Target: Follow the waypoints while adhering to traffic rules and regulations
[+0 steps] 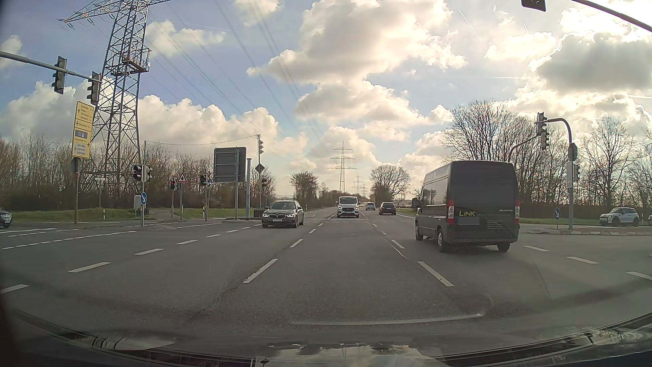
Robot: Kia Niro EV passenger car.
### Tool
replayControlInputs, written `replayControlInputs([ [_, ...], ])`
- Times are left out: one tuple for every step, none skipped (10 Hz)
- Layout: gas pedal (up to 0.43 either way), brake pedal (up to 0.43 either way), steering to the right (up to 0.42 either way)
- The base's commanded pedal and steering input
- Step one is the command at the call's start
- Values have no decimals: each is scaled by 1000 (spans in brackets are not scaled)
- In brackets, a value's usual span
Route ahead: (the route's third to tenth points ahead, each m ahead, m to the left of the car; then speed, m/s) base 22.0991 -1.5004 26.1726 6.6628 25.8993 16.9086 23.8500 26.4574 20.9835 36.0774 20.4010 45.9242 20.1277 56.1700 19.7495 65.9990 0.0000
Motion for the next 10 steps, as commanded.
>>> replayControlInputs([
  [0,287,-1],
  [0,280,-1],
  [0,280,-1],
  [0,280,-1],
  [0,280,-1],
  [0,280,-1],
  [0,280,-1],
  [0,280,-1],
  [0,280,-1],
  [0,287,-1],
])
